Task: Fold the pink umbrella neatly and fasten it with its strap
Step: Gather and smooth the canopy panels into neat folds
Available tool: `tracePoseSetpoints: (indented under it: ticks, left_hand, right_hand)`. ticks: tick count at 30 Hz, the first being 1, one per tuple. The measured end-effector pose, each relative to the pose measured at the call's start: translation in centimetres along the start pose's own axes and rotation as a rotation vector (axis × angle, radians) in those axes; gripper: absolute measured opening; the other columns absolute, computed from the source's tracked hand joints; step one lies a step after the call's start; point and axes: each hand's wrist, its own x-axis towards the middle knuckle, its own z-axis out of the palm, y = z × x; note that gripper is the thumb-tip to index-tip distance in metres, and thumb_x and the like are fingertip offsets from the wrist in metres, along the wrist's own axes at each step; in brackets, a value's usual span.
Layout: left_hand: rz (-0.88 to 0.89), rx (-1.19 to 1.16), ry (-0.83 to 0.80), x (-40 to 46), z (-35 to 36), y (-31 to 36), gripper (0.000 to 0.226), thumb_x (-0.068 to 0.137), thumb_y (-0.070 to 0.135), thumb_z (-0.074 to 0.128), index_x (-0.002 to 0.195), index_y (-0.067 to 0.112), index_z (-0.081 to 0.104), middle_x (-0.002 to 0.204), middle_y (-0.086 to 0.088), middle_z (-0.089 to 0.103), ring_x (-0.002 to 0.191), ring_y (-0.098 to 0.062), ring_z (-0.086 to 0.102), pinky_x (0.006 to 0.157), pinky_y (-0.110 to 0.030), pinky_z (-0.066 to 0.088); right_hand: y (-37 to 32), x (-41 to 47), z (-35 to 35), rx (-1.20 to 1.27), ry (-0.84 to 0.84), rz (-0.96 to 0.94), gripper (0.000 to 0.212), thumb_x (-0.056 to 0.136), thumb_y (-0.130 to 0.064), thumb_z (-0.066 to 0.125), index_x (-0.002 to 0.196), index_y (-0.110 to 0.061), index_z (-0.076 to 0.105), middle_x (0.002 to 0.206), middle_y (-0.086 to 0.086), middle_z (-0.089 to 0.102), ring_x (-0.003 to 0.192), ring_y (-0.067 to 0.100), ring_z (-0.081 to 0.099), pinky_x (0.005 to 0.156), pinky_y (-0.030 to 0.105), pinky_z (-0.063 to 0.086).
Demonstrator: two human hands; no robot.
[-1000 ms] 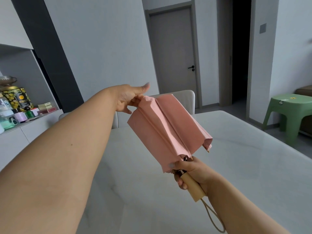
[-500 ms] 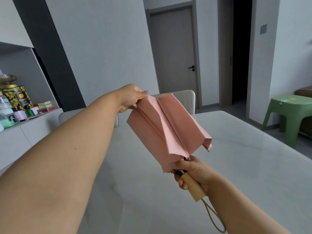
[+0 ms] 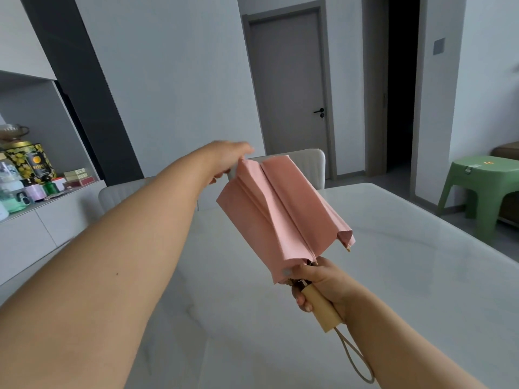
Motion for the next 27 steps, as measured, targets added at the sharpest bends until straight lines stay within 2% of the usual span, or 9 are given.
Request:
tracePoseSetpoints:
  ticks: [2, 4, 6, 9, 13, 17, 20, 24, 27]
  left_hand:
    - [-0.005, 0.086, -0.072, -0.3, 1.2, -0.1, 0.022, 0.086, 0.04, 0.057, 0.079, 0.02, 0.051, 0.07, -0.001, 0.043, 0.059, -0.019, 0.036, 0.055, -0.025, 0.029]
    - [0.009, 0.054, -0.034, -0.4, 1.9, -0.5, 0.01, 0.087, 0.025, 0.058, 0.082, 0.017, 0.054, 0.074, -0.003, 0.049, 0.061, -0.019, 0.046, 0.054, -0.023, 0.037]
    - [-0.001, -0.138, 0.009, -0.4, 1.8, -1.1, 0.004, 0.086, 0.017, 0.057, 0.083, 0.015, 0.059, 0.076, -0.003, 0.055, 0.063, -0.018, 0.053, 0.056, -0.024, 0.046]
    - [-0.02, -0.471, -0.037, -0.3, 1.7, -2.1, 0.014, 0.089, 0.009, 0.054, 0.075, 0.012, 0.055, 0.068, -0.005, 0.057, 0.056, -0.018, 0.059, 0.051, -0.024, 0.052]
    - [0.033, -0.556, -0.004, -0.1, 2.7, -3.5, 0.015, 0.092, 0.004, 0.057, 0.079, 0.01, 0.054, 0.071, -0.009, 0.061, 0.059, -0.02, 0.061, 0.046, -0.025, 0.053]
    - [0.037, -0.665, 0.031, -0.1, 3.5, -4.2, 0.016, 0.092, 0.009, 0.063, 0.08, 0.012, 0.053, 0.073, -0.008, 0.061, 0.058, -0.019, 0.06, 0.043, -0.025, 0.051]
    - [-0.023, -0.78, -0.019, -0.4, 3.1, -4.0, 0.015, 0.091, 0.004, 0.054, 0.077, 0.01, 0.052, 0.064, -0.009, 0.06, 0.05, -0.021, 0.06, 0.047, -0.027, 0.053]
    - [-0.089, -0.826, -0.076, -0.5, 2.2, -3.8, 0.011, 0.085, 0.004, 0.044, 0.075, 0.009, 0.047, 0.063, -0.01, 0.055, 0.052, -0.026, 0.055, 0.063, -0.035, 0.052]
    - [-0.102, -0.747, -0.13, -0.4, 1.4, -3.6, 0.009, 0.083, 0.005, 0.042, 0.076, 0.01, 0.046, 0.063, -0.011, 0.056, 0.047, -0.025, 0.057, 0.055, -0.029, 0.054]
  right_hand:
    - [0.0, 0.0, 0.0, -0.002, 0.009, -0.007, 0.037, 0.067, -0.011, 0.069, 0.099, 0.002, 0.054, 0.077, 0.017, 0.064, 0.043, 0.02, 0.051, 0.04, 0.025, 0.042]
    - [-0.1, 0.0, 0.0, -0.003, 0.009, -0.016, 0.037, 0.067, -0.011, 0.069, 0.099, 0.002, 0.055, 0.078, 0.017, 0.064, 0.043, 0.02, 0.052, 0.04, 0.025, 0.042]
    - [-0.1, -0.1, -0.1, 0.006, 0.001, -0.019, 0.037, 0.067, -0.012, 0.069, 0.099, 0.002, 0.056, 0.077, 0.015, 0.065, 0.044, 0.02, 0.052, 0.04, 0.025, 0.042]
    - [-0.2, -0.1, -0.3, 0.034, -0.021, -0.023, 0.038, 0.069, -0.011, 0.07, 0.101, 0.003, 0.056, 0.079, 0.014, 0.065, 0.044, 0.019, 0.051, 0.039, 0.024, 0.042]
    - [-0.3, -0.2, -0.2, 0.084, -0.087, -0.031, 0.037, 0.065, -0.012, 0.075, 0.093, 0.001, 0.056, 0.078, 0.014, 0.064, 0.043, 0.016, 0.049, 0.038, 0.023, 0.04]
    - [-0.1, -0.1, -0.3, 0.134, -0.158, -0.049, 0.068, 0.044, -0.029, 0.094, 0.092, 0.0, 0.056, 0.081, 0.014, 0.06, 0.045, 0.015, 0.048, 0.037, 0.022, 0.039]
    - [0.0, 0.0, -0.4, 0.21, -0.18, -0.054, 0.087, 0.035, -0.046, 0.096, 0.096, 0.0, 0.055, 0.084, 0.016, 0.059, 0.046, 0.016, 0.048, 0.037, 0.022, 0.04]
    - [0.1, -0.1, -0.2, 0.285, -0.147, -0.023, 0.092, 0.03, -0.061, 0.091, 0.09, 0.0, 0.058, 0.081, 0.018, 0.065, 0.042, 0.018, 0.047, 0.036, 0.022, 0.04]
    - [-0.1, -0.2, -0.1, 0.239, -0.119, -0.017, 0.091, 0.031, -0.065, 0.089, 0.088, 0.0, 0.059, 0.081, 0.018, 0.065, 0.041, 0.018, 0.048, 0.036, 0.022, 0.041]
